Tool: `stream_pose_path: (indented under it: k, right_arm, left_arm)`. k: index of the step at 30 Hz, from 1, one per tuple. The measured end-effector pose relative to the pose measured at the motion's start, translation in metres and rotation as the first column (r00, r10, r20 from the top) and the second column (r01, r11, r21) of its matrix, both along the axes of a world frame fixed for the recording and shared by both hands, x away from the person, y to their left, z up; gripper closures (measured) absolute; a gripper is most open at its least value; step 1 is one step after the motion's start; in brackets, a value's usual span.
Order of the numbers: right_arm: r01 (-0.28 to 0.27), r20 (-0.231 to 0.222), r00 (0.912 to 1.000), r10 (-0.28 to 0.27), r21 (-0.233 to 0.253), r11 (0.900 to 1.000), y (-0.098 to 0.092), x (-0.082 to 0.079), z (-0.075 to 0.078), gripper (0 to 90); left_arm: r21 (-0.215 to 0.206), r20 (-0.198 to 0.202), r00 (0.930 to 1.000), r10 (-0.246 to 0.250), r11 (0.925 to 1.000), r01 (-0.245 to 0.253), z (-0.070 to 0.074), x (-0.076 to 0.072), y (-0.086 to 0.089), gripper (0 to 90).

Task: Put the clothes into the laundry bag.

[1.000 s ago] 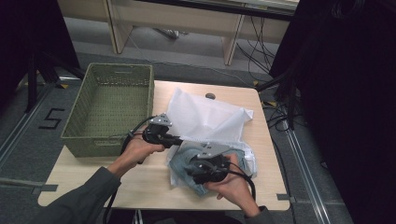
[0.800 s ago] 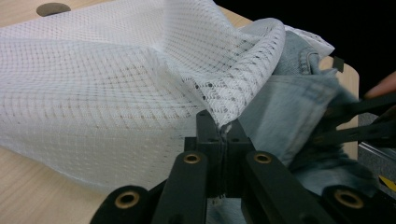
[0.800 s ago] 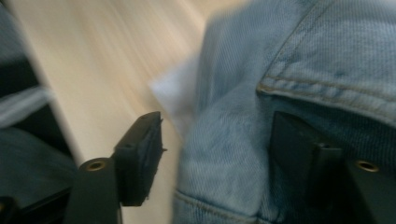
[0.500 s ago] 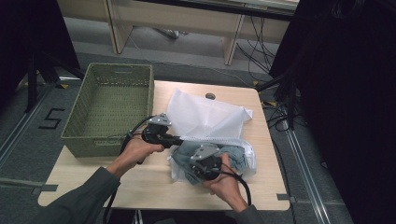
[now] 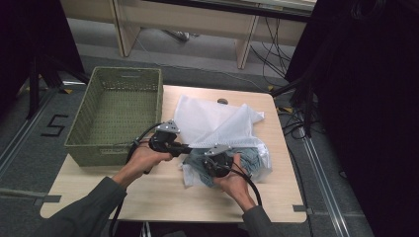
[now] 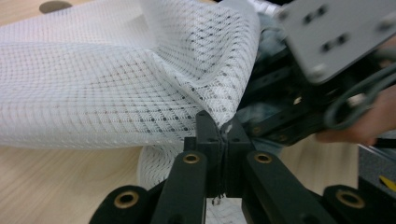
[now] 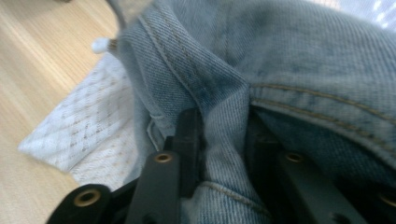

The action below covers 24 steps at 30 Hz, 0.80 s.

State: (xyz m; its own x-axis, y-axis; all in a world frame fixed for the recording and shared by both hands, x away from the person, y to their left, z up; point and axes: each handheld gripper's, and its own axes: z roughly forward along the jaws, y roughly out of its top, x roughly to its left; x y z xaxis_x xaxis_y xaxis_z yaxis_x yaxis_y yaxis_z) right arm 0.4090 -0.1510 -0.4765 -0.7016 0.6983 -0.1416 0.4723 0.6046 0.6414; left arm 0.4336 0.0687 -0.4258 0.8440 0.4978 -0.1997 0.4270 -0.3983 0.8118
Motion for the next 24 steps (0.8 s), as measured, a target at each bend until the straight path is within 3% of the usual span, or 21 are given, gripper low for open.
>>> stream_pose_path:
  k: [1, 3, 5, 6, 8, 9, 10, 11, 12, 13, 15, 16, 18, 19, 20, 21, 22, 23, 24]
  right_arm:
    - [0.001, -0.008, 1.0, -0.001, 0.008, 1.0, 0.0, -0.001, 0.002, 65.4]
    - [0.002, -0.021, 0.9998, -0.002, 0.038, 0.999, -0.002, -0.002, 0.003, 61.8]
    - [0.0, -0.033, 0.9994, 0.002, 0.06, 0.998, -0.005, -0.002, 0.003, 57.6]
    - [0.009, -0.01, 0.9999, -0.008, 0.091, 0.996, -0.005, -0.003, 0.003, 53.3]
    - [0.007, -0.011, 0.9999, -0.006, 0.102, 0.995, -0.005, -0.004, 0.005, 51.5]
    - [-0.002, -0.029, 0.9996, 0.005, 0.11, 0.994, -0.008, -0.007, 0.01, 49.2]
    - [-0.004, -0.022, 0.9997, 0.006, 0.111, 0.994, -0.009, -0.007, 0.012, 48.8]
    - [-0.004, -0.022, 0.9997, 0.006, 0.111, 0.994, -0.009, -0.007, 0.012, 48.8]
    - [0.005, -0.022, 0.9998, -0.002, 0.132, 0.991, -0.011, -0.008, 0.014, 48.1]
    - [0.001, -0.007, 1.0, 0.0, 0.134, 0.991, -0.012, -0.008, 0.014, 48.0]
    - [-0.001, -0.033, 0.9994, 0.005, 0.129, 0.992, -0.014, -0.008, 0.016, 47.5]
    - [0.003, -0.038, 0.9993, 0.002, 0.131, 0.991, -0.013, -0.009, 0.016, 47.2]
    - [-0.004, -0.043, 0.999, 0.01, 0.127, 0.992, -0.013, -0.009, 0.016, 47.0]
    - [-0.008, -0.035, 0.9993, 0.012, 0.12, 0.993, -0.014, -0.009, 0.017, 47.0]
    - [-0.008, -0.035, 0.9993, 0.012, 0.12, 0.993, -0.014, -0.009, 0.017, 47.0]
    - [0.002, -0.047, 0.9989, 0.004, 0.13, 0.991, -0.014, -0.009, 0.017, 47.1]
    - [0.009, -0.027, 0.9996, -0.005, 0.147, 0.989, -0.014, -0.008, 0.014, 47.4]
    - [0.002, -0.018, 0.9998, 0.001, 0.143, 0.99, -0.015, -0.008, 0.014, 47.5]
    - [0.002, -0.018, 0.9998, 0.001, 0.143, 0.99, -0.015, -0.008, 0.014, 47.5]
  left_arm:
    - [-0.013, -0.012, 0.9999, 0.004, 0.9999, -0.004, -0.004, 0.0, -0.001, 85.4]
    - [0.004, -0.001, 0.9997, 0.025, 0.9997, -0.025, -0.006, -0.003, 0.0, 78.3]
    - [0.027, 0.023, 0.9986, 0.048, 0.9984, -0.049, -0.006, -0.008, 0.001, 69.6]
    - [0.075, 0.061, 0.9948, 0.082, 0.9934, -0.086, -0.003, -0.019, 0.005, 63.0]
    - [0.085, 0.067, 0.9948, 0.076, 0.993, -0.082, -0.002, -0.023, 0.008, 60.9]
    - [0.073, 0.046, 0.9936, 0.103, 0.9916, -0.107, -0.004, -0.036, 0.012, 56.6]
    - [0.073, 0.046, 0.9936, 0.103, 0.9916, -0.107, -0.004, -0.036, 0.012, 54.3]
    - [0.077, 0.022, 0.9931, 0.115, 0.9902, -0.116, -0.009, -0.045, 0.013, 54.3]
    - [0.113, -0.021, 0.9938, 0.109, 0.9879, -0.106, -0.02, -0.054, 0.013, 49.4]
    - [0.113, -0.021, 0.9938, 0.109, 0.9879, -0.106, -0.02, -0.054, 0.013, 48.4]
    - [0.152, -0.047, 0.9949, 0.089, 0.985, -0.081, -0.035, -0.058, 0.004, 43.1]
    - [0.192, -0.047, 0.9945, 0.093, 0.978, -0.082, -0.045, -0.058, -0.005, 40.1]
    - [0.204, -0.044, 0.995, 0.09, 0.9758, -0.079, -0.05, -0.057, -0.011, 36.5]
    - [0.238, -0.033, 0.9965, 0.077, 0.9689, -0.067, -0.059, -0.055, -0.021, 35.1]
    - [0.238, -0.033, 0.9965, 0.077, 0.9689, -0.067, -0.059, -0.055, -0.021, 34.2]
    - [0.272, -0.025, 0.997, 0.073, 0.9602, -0.064, -0.064, -0.054, -0.027, 34.2]
    - [0.307, -0.008, 0.9978, 0.066, 0.9498, -0.06, -0.069, -0.053, -0.031, 31.9]
    - [0.317, -0.014, 0.9973, 0.072, 0.9462, -0.064, -0.072, -0.051, -0.033, 32.3]
    - [0.325, 0.005, 0.9974, 0.072, 0.9433, -0.07, -0.076, -0.048, -0.035, 32.3]
